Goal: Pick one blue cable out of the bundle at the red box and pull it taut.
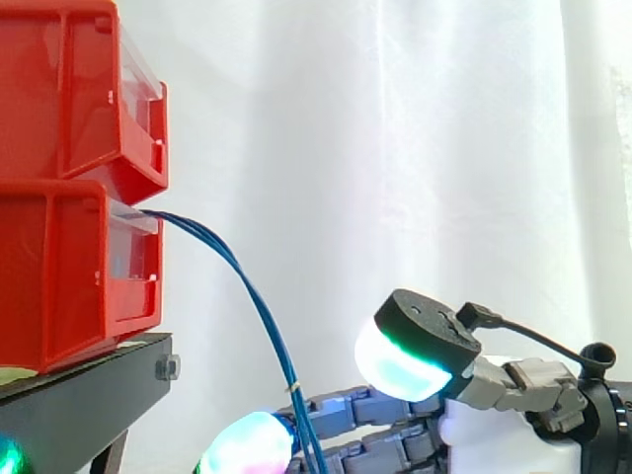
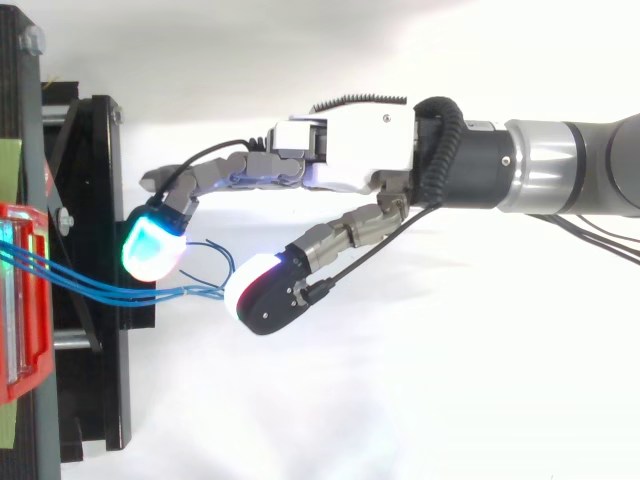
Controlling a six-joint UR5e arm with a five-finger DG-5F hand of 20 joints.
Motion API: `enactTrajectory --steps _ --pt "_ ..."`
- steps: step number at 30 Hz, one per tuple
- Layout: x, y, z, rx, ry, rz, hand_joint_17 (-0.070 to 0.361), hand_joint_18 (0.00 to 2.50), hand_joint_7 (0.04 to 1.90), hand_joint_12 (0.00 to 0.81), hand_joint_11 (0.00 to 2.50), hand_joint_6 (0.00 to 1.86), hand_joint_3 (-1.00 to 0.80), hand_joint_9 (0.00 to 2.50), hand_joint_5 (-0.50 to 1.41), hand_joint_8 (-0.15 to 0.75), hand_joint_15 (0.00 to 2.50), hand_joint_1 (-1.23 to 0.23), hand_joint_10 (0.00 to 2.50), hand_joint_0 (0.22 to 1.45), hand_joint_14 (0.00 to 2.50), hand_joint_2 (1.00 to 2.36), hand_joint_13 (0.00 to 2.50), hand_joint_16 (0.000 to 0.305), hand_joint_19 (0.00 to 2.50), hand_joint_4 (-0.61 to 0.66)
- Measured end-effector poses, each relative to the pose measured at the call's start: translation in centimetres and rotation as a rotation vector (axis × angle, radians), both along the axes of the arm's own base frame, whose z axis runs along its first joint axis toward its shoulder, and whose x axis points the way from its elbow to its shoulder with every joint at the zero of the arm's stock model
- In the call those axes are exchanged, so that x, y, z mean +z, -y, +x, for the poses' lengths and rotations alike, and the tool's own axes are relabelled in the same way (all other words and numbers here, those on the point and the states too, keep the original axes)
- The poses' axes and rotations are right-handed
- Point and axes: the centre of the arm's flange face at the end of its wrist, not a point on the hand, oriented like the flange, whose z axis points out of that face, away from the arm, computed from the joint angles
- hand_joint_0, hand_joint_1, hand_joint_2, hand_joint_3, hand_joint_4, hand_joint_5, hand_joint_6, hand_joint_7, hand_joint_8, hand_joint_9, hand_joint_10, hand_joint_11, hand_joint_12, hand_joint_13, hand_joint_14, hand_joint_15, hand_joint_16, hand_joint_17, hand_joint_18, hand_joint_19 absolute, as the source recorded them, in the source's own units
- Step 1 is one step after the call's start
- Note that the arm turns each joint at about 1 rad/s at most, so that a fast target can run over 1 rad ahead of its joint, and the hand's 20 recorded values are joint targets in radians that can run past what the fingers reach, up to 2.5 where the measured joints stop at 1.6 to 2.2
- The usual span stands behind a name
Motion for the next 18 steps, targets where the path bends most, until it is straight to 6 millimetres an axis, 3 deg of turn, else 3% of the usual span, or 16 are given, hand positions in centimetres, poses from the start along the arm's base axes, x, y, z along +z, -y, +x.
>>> enactTrajectory --steps 18 --pt "0.4 -1.1 0.4 0.030 0.014 -0.063 0.119 0.00 0.98 0.294 0.00 0.50 -0.50 0.00 -0.17 0.217 0.00 -0.66 0.00 0.56 0.00 1.00 0.00 0.053 0.04 0.35"
